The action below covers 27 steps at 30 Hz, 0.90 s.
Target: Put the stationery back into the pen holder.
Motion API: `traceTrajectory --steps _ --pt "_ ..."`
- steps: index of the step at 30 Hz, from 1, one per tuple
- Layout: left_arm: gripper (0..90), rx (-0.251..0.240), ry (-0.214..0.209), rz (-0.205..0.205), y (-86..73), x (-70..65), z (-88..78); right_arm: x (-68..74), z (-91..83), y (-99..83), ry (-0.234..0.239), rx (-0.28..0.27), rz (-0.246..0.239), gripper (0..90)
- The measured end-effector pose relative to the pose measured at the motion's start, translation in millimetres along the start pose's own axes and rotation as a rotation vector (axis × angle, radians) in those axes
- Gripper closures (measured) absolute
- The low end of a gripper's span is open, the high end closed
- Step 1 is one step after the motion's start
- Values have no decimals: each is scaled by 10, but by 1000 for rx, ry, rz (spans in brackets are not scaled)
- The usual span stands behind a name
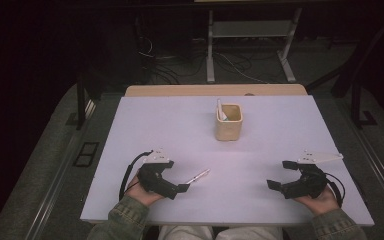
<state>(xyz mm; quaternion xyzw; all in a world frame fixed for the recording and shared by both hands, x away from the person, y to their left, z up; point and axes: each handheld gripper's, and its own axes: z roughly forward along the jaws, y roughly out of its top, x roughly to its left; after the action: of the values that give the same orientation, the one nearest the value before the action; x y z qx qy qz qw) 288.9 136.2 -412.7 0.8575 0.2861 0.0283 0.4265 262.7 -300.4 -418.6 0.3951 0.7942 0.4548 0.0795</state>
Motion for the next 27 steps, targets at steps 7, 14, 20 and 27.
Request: traceTrajectory --steps 7,14,20,27 --pt "0 68 -12 14 25 27 60 -13 -19 -10 3 2 9 2" --pt "0 124 -21 22 41 38 107 -16 -33 -13 -5 -8 8 3" --pt "0 167 -27 28 36 41 136 -18 -38 -17 -11 -6 12 3" --pt "0 244 -29 62 48 27 179 -16 -38 -17 -11 -6 11 2"
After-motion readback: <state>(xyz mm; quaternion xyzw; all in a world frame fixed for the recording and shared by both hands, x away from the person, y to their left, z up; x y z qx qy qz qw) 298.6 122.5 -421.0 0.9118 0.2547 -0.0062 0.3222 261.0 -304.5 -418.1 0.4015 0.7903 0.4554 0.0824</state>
